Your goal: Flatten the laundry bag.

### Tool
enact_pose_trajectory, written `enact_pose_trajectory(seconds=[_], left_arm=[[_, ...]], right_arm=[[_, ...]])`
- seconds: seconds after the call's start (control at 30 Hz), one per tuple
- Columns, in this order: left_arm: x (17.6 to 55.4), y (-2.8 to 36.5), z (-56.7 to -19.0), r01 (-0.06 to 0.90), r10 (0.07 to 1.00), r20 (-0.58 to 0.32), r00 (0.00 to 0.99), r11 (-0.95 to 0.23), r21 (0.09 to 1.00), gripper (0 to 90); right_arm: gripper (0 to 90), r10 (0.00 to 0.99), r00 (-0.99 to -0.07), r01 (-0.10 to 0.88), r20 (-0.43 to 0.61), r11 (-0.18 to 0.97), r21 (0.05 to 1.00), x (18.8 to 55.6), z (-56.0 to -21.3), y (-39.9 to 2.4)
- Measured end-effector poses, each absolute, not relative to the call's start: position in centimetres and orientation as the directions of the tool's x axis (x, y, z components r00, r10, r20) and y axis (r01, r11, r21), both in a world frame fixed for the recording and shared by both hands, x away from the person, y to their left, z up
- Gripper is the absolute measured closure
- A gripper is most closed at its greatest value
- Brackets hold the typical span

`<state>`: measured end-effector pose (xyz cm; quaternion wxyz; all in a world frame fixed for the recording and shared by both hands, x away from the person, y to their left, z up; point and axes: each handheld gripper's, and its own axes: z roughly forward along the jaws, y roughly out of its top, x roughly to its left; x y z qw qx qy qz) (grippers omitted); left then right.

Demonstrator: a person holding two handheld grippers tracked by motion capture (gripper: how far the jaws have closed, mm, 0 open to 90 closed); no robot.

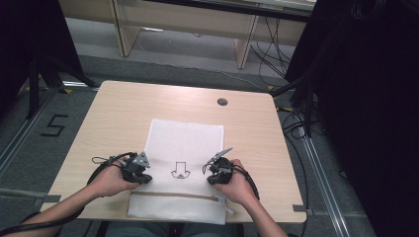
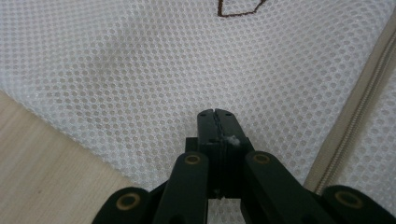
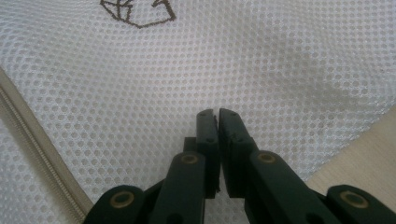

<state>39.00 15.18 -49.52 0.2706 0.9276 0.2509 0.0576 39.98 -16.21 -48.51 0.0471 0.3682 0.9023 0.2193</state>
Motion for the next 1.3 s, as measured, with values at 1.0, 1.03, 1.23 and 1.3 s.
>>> enact_pose_trajectory(seconds=[1.0,1.03,1.23,1.3], left_arm=[[39.2,15.8,-49.3,0.531,0.555,-0.196,0.808,-0.545,0.649,72.2],[39.3,15.7,-48.9,0.522,0.539,-0.221,0.813,-0.507,0.686,69.6],[39.2,15.3,-48.9,0.525,0.574,-0.198,0.794,-0.485,0.699,59.6],[39.4,15.4,-49.1,0.533,0.581,-0.209,0.787,-0.469,0.704,56.1]], right_arm=[[69.0,0.757,-0.649,0.657,0.077,0.507,0.558,39.9,-46.7,-17.7],[64.9,0.776,-0.623,0.671,0.098,0.466,0.577,39.4,-46.1,-18.7],[61.3,0.817,-0.563,0.710,0.127,0.400,0.580,39.0,-45.5,-21.3],[60.9,0.828,-0.541,0.705,0.150,0.349,0.618,39.1,-45.7,-21.6]])
